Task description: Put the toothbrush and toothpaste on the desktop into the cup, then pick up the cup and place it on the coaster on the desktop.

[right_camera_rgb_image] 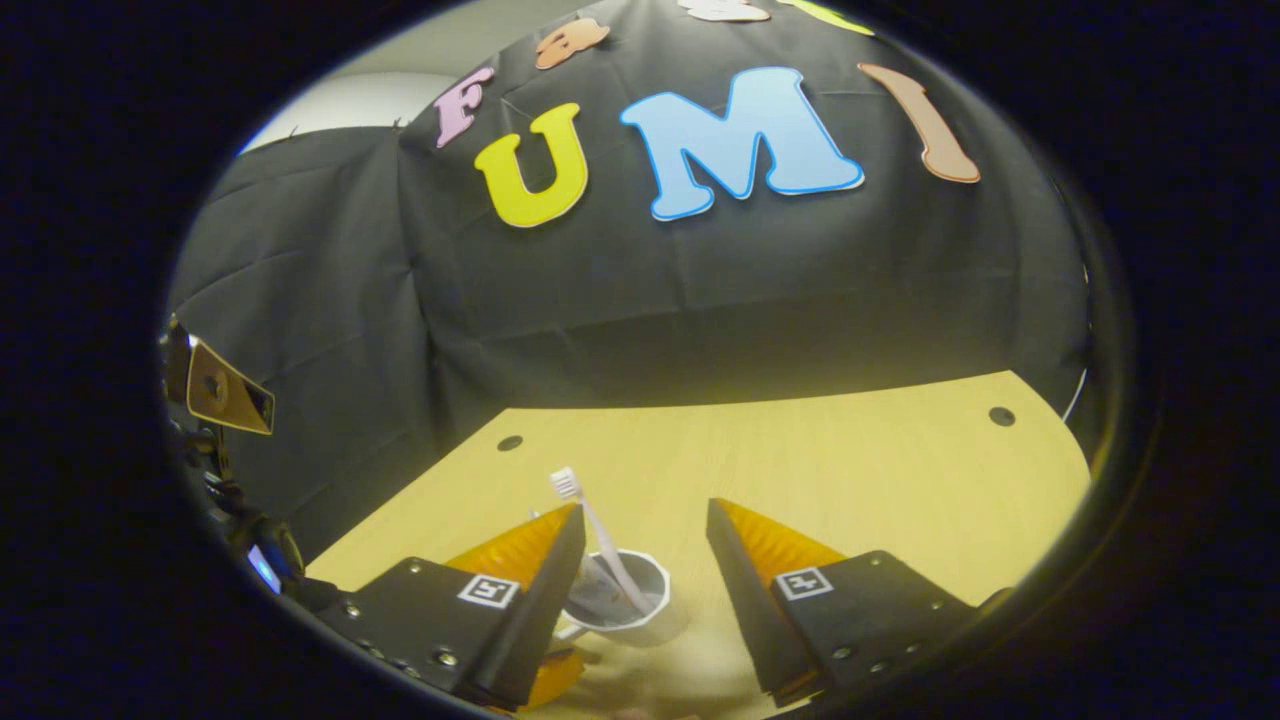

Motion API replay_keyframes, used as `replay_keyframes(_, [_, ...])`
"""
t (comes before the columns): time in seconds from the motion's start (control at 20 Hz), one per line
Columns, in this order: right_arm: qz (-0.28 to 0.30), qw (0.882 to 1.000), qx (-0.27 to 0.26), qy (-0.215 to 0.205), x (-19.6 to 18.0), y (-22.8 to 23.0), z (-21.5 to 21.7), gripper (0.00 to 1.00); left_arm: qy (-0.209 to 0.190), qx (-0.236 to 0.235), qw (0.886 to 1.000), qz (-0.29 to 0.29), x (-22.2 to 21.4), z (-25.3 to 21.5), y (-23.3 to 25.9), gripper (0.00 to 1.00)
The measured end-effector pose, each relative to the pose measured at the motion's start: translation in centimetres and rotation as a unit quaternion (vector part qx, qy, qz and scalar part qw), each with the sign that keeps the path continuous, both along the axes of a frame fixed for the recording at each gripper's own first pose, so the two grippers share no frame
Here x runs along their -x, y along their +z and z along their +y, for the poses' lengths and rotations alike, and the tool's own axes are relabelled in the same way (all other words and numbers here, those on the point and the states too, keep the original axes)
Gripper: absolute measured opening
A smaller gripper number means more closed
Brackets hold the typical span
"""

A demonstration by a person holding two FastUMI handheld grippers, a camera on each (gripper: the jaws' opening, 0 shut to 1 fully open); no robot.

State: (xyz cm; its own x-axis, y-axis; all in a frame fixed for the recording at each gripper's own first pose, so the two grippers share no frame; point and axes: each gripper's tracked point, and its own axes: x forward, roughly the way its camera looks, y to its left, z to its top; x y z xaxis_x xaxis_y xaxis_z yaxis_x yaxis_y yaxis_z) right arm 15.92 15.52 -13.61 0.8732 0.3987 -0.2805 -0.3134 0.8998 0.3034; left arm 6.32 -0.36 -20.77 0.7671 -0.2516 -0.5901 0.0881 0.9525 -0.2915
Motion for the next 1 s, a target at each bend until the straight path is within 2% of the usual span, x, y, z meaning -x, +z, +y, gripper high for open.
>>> replay_keyframes(0.05, [0.000,1.000,0.004,-0.007,0.1,0.2,-0.6,0.84,0.000,-0.002,1.000,0.003,-0.1,0.0,-0.2,0.79])
replay_keyframes(0.1, [0.001,1.000,0.009,-0.016,0.3,0.4,-1.4,0.84,-0.001,-0.005,1.000,0.006,-0.1,0.0,-0.4,0.83])
replay_keyframes(0.3, [0.006,0.999,0.025,-0.042,1.4,1.2,-4.5,0.84,-0.005,-0.014,1.000,0.020,-0.4,-0.5,-1.1,0.83])
replay_keyframes(0.4, [0.005,0.998,0.033,-0.054,2.0,1.6,-6.1,0.84,-0.007,-0.021,0.999,0.023,-0.7,-0.5,-1.3,0.88])
replay_keyframes(0.45, [0.003,0.998,0.036,-0.060,2.4,1.9,-6.8,0.84,-0.007,-0.026,0.999,0.024,-0.9,-0.5,-1.5,0.79])
replay_keyframes(0.5, [0.002,0.997,0.038,-0.067,2.7,2.2,-7.4,0.84,-0.008,-0.032,0.999,0.026,-1.0,-0.4,-1.8,0.88])
replay_keyframes(0.6, [-0.001,0.996,0.042,-0.076,3.3,2.5,-8.5,0.84,-0.015,-0.042,0.999,0.031,-1.4,-0.2,-2.1,0.79])
replay_keyframes(0.65, [0.000,0.996,0.045,-0.080,3.6,2.6,-8.9,0.84,-0.019,-0.046,0.998,0.035,-1.5,-0.2,-2.3,0.79])
replay_keyframes(0.7, [0.001,0.995,0.049,-0.083,3.9,2.6,-9.3,0.84,-0.024,-0.050,0.998,0.040,-1.5,-0.2,-2.6,0.83])
replay_keyframes(1.0, [0.012,0.994,0.058,-0.097,5.3,2.2,-11.0,0.84,-0.049,-0.069,0.994,0.063,-2.2,-0.6,-3.8,0.83])
